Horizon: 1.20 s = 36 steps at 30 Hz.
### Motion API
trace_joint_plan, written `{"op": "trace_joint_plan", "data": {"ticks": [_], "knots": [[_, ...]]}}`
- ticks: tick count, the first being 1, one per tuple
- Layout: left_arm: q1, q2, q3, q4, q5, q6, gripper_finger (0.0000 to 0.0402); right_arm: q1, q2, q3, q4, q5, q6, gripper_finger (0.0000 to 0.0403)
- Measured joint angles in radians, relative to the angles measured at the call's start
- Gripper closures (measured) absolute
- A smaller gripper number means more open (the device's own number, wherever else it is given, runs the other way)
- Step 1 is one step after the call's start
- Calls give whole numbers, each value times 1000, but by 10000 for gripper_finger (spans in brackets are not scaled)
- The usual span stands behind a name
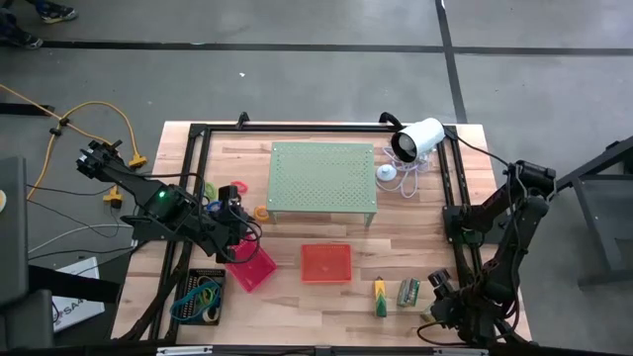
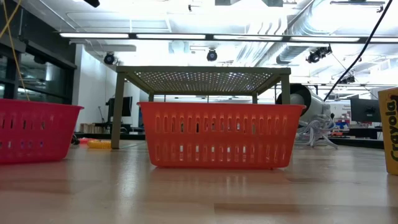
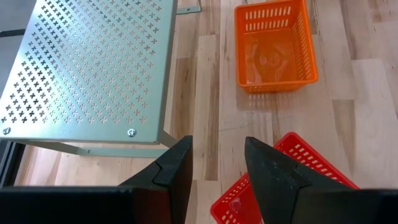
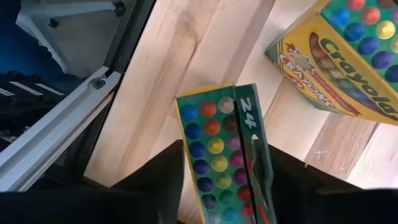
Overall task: Pick & Place Office Desk Supplies
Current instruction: Put the right crayon box into the orange bin
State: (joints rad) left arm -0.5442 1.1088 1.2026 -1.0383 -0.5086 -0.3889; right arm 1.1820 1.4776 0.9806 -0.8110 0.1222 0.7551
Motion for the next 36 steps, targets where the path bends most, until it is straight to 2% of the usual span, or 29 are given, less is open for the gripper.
{"op": "trace_joint_plan", "data": {"ticks": [14,26,36], "knots": [[0,0,0,0,0,0,263,0,0,0,15,-42,5,344],[0,0,0,0,0,0,263,0,-43,-1,124,-43,6,337],[0,0,0,0,0,0,263,-5,-135,-1,317,110,-47,335]]}}
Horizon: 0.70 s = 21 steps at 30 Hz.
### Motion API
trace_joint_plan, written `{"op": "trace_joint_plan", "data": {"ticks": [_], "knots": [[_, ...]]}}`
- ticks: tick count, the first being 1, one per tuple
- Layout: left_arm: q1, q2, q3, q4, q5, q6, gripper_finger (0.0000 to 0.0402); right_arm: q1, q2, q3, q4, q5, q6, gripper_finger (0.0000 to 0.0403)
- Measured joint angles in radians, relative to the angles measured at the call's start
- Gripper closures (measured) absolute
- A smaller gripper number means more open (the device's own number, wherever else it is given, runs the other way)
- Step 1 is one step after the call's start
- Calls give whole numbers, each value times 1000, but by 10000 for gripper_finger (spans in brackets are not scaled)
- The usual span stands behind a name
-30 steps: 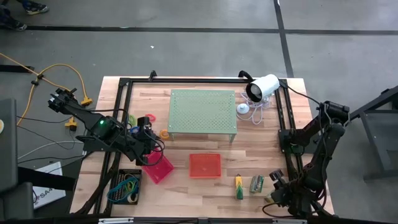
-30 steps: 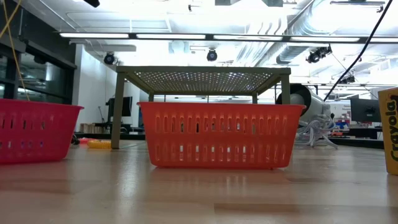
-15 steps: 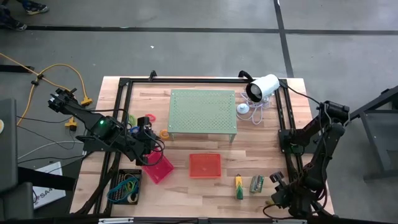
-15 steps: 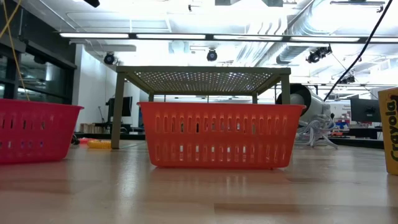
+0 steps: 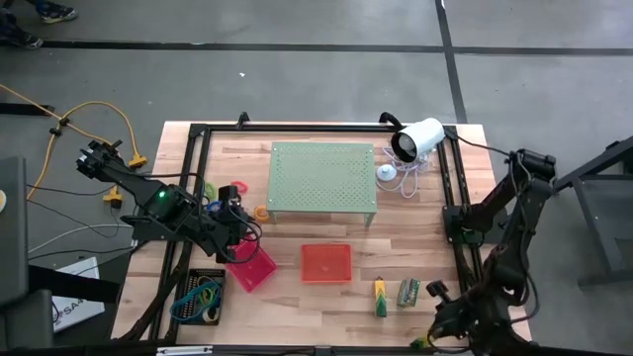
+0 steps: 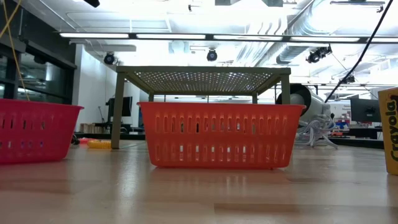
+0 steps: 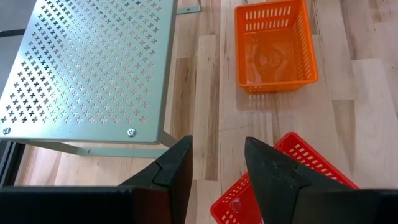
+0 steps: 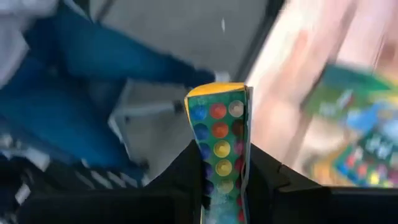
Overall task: Pick & Place Office Desk Supplies
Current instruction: Put the right crayon box into the orange bin
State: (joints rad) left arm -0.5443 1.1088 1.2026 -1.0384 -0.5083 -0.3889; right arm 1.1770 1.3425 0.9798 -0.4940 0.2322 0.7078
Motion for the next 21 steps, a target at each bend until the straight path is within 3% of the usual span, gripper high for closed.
{"op": "trace_joint_plan", "data": {"ticks": [12,21], "knots": [[0,0,0,0,0,0,263,-89,-30,0,171,33,-155,334],[0,0,0,0,0,0,263,-234,-29,0,247,146,-340,334]]}}
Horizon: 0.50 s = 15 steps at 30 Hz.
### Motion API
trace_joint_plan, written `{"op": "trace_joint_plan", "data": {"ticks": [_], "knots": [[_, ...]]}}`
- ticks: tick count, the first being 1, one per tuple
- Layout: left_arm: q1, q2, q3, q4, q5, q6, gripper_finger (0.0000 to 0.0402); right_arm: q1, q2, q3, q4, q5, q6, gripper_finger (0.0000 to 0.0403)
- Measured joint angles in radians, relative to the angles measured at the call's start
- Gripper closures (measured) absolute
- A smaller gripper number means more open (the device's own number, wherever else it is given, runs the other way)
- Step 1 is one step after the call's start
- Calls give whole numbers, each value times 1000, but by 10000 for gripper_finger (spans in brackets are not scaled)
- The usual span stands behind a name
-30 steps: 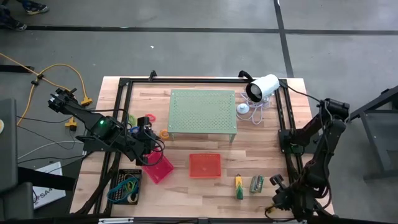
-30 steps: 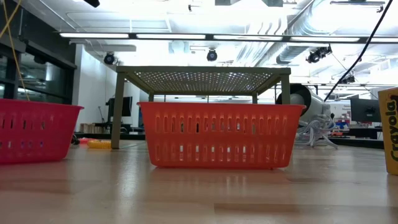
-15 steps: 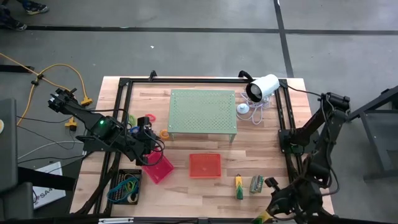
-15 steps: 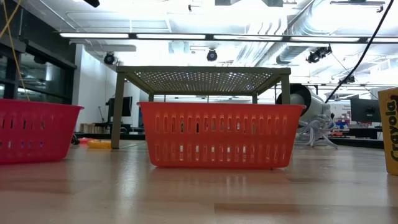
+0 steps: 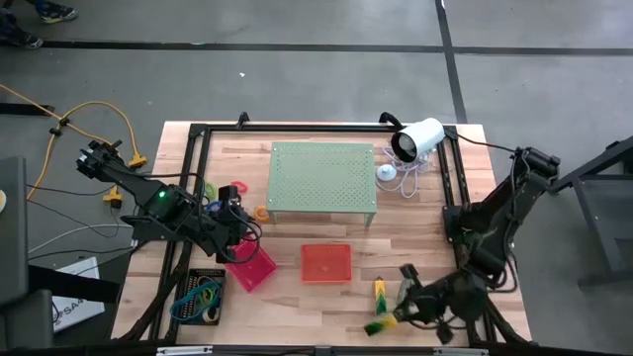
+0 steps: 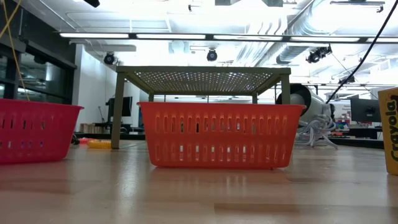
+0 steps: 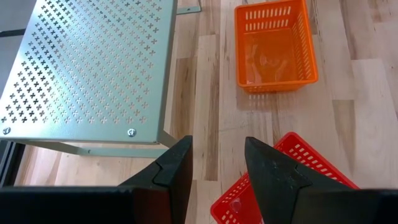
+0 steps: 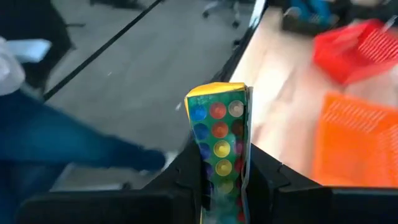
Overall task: Pick & Place Office Desk Supplies
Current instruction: Put the right crayon box into the orange bin
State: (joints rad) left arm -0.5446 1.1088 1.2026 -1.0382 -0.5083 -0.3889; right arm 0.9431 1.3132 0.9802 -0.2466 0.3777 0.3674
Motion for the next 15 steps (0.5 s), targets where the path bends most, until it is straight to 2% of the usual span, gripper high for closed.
{"op": "trace_joint_plan", "data": {"ticks": [7,12,15], "knots": [[0,0,0,0,0,0,263,-146,2,0,101,92,-166,334],[0,0,0,0,0,0,263,-234,3,0,123,171,-191,334],[0,0,0,0,0,0,263,-280,28,1,148,179,-206,334]]}}
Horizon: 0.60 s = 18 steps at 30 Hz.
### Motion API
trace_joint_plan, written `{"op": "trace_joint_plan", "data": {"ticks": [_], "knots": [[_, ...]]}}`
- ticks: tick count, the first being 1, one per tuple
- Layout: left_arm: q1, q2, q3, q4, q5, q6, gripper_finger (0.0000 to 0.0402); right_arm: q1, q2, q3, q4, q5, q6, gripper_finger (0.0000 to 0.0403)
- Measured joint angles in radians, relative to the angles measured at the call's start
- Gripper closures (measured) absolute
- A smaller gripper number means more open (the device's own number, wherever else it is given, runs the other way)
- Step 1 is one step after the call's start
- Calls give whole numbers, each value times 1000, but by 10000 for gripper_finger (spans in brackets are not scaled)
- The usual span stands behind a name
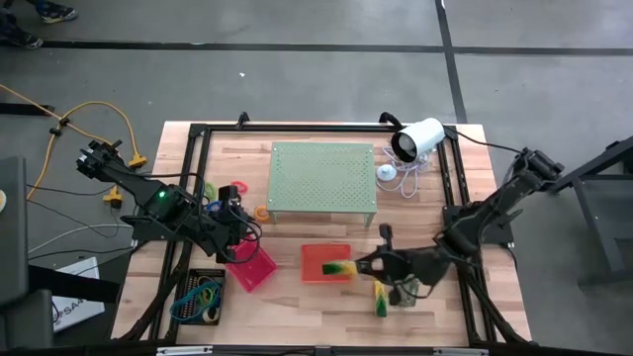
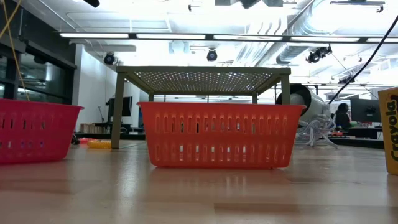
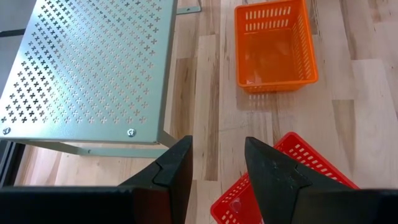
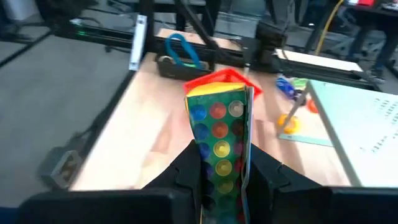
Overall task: Pick & Place Office Desk Supplies
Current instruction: Put the right crayon box into the orange bin
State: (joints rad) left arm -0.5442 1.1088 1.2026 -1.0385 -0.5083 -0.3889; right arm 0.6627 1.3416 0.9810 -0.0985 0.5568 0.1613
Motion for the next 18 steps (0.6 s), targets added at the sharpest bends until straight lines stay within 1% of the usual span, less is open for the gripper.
{"op": "trace_joint_plan", "data": {"ticks": [3,8,13,16,18], "knots": [[0,0,0,0,0,0,263,-28,50,0,66,-11,-31,334],[0,0,0,0,0,0,263,-50,158,0,243,-9,-65,334],[0,0,0,0,0,0,263,-57,276,0,399,37,-61,334],[0,0,0,0,0,0,263,-57,343,0,477,81,-59,334],[0,0,0,0,0,0,263,-57,379,0,511,129,-49,334]]}}
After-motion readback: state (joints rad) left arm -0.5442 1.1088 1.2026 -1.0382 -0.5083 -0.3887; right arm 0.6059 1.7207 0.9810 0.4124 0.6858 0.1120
